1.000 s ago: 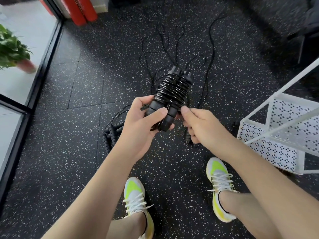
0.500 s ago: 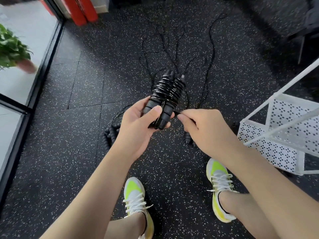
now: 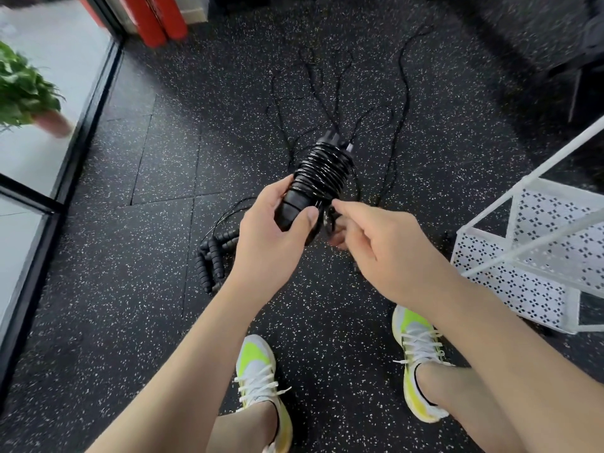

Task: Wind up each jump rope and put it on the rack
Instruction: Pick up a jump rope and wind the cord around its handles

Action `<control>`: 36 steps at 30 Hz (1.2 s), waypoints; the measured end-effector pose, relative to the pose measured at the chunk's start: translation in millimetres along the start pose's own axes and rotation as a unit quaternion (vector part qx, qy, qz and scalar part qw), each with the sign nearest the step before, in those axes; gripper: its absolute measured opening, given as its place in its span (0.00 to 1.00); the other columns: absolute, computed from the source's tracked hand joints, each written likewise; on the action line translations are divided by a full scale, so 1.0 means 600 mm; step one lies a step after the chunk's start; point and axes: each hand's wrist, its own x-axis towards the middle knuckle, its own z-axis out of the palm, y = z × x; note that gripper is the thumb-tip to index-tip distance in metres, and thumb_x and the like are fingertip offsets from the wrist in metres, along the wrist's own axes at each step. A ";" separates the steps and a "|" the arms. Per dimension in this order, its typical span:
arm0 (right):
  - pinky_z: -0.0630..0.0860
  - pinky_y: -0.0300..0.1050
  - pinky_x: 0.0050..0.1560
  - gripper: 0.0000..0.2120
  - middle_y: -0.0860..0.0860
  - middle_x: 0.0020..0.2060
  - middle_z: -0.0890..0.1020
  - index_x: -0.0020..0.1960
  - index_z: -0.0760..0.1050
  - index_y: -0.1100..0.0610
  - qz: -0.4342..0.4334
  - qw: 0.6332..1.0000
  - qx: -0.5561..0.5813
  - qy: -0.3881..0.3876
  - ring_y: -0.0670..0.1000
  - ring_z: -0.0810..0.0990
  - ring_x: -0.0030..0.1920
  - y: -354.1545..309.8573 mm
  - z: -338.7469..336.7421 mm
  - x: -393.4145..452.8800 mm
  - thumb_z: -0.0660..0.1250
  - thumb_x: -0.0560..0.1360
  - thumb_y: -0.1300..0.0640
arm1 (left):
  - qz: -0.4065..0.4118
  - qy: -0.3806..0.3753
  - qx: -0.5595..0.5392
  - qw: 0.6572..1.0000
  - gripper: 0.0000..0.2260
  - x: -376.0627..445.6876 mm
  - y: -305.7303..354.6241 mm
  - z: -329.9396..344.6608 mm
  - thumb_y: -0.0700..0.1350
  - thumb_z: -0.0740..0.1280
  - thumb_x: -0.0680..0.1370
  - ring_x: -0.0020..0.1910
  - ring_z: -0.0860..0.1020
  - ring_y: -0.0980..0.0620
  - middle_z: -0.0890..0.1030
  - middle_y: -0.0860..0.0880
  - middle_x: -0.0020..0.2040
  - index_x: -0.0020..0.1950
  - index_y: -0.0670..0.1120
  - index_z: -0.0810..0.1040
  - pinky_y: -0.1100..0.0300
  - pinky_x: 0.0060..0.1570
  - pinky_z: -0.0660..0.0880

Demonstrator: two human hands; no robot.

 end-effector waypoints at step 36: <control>0.68 0.29 0.40 0.08 0.45 0.35 0.74 0.41 0.76 0.54 0.107 0.975 -0.018 0.192 0.44 0.75 0.41 -0.002 0.000 0.015 0.75 0.72 0.59 | 0.016 -0.089 -0.031 0.995 0.18 -0.019 0.001 0.042 0.49 0.71 0.79 0.48 0.83 0.53 0.85 0.55 0.52 0.69 0.58 0.76 0.48 0.52 0.81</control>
